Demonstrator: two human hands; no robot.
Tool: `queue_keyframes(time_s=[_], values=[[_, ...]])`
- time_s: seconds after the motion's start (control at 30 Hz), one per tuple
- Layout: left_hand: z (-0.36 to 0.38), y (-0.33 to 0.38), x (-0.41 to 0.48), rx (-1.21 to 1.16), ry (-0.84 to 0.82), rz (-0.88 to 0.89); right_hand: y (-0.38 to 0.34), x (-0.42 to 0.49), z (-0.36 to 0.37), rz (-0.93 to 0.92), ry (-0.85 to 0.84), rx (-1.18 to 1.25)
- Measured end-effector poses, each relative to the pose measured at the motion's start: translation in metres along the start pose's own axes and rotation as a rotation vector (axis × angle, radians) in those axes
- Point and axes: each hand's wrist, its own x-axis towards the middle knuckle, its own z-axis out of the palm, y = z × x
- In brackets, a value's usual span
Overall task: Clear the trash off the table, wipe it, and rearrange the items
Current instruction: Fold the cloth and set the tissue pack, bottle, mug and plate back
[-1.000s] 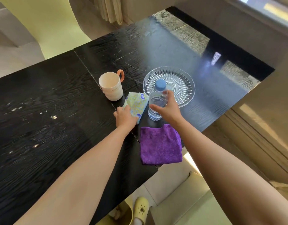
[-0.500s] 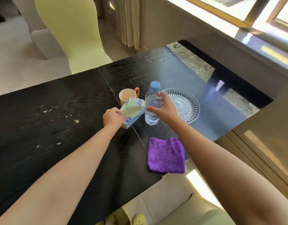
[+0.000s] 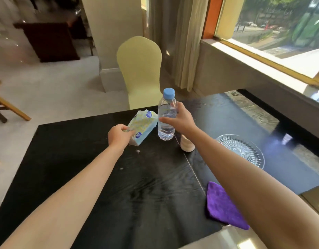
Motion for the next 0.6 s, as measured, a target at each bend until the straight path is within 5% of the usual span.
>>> queue_keyframes(time_s=[0.6], values=[[-0.243, -0.279, -0.028, -0.07, 0.39, -0.462, -0.074, -0.024, 0.331, 0.003, -0.451, 0.003]])
